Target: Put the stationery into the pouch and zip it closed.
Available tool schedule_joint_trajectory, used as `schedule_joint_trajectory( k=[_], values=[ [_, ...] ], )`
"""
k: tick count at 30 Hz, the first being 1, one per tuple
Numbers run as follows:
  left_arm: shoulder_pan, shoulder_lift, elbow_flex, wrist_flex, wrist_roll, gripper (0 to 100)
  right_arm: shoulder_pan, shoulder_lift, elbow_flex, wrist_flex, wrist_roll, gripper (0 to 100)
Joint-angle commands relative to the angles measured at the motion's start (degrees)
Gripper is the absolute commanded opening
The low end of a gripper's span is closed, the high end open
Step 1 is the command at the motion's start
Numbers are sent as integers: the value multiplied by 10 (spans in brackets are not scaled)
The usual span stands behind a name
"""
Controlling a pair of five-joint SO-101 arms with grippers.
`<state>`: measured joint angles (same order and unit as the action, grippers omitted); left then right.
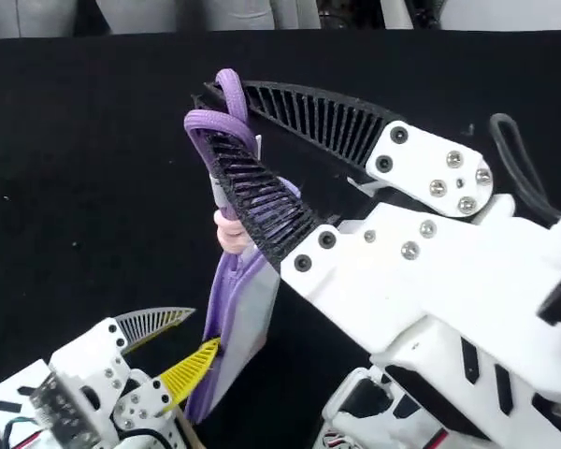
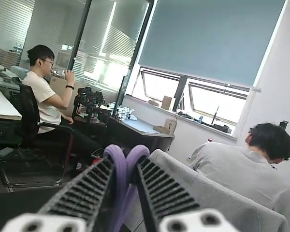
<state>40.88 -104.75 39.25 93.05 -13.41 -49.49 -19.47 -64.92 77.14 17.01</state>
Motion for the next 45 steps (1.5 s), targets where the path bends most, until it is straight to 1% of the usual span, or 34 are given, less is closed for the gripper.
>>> schedule_joint_trajectory(
  k=[1, 5, 8, 10, 14, 17, 23, 25, 29, 31, 33, 37, 42, 45],
  values=[
    [13, 4, 0, 0, -3, 152, -5, -12, 4, -2, -1, 11],
    [13, 4, -32, 0, 3, 152, -4, -15, 22, -2, -1, 11],
    [13, 4, -75, 0, 38, 152, -4, -16, 46, -2, -1, 11],
    [13, 4, -83, 0, 49, 153, -4, -16, 57, -2, -1, 11],
    [11, 30, -46, -1, 48, 153, -6, -16, 57, -3, -1, 11],
    [9, 55, -41, -2, 46, 153, -7, -16, 55, -3, -1, 11],
    [8, 51, -113, 2, 48, 153, -6, -36, 60, -2, -1, 11],
    [-7, 50, -122, 4, 49, 153, -7, -44, 60, -2, -1, 11],
    [-81, 47, -88, -10, 45, 154, -7, -49, 60, 11, -1, 11],
    [-109, 47, -58, -28, 45, 177, -7, -48, 60, 18, -1, 11],
    [-119, 47, -29, -39, 47, 204, -7, -47, 60, 18, -1, 11],
    [-82, 47, -10, -45, 49, 206, -7, -46, 60, 14, -1, 11],
    [-10, 47, -67, -18, 53, 206, -6, -45, 60, 18, -1, 11],
    [5, 52, -84, -18, 86, 207, -6, -46, 60, 18, -1, 11]
  ],
)
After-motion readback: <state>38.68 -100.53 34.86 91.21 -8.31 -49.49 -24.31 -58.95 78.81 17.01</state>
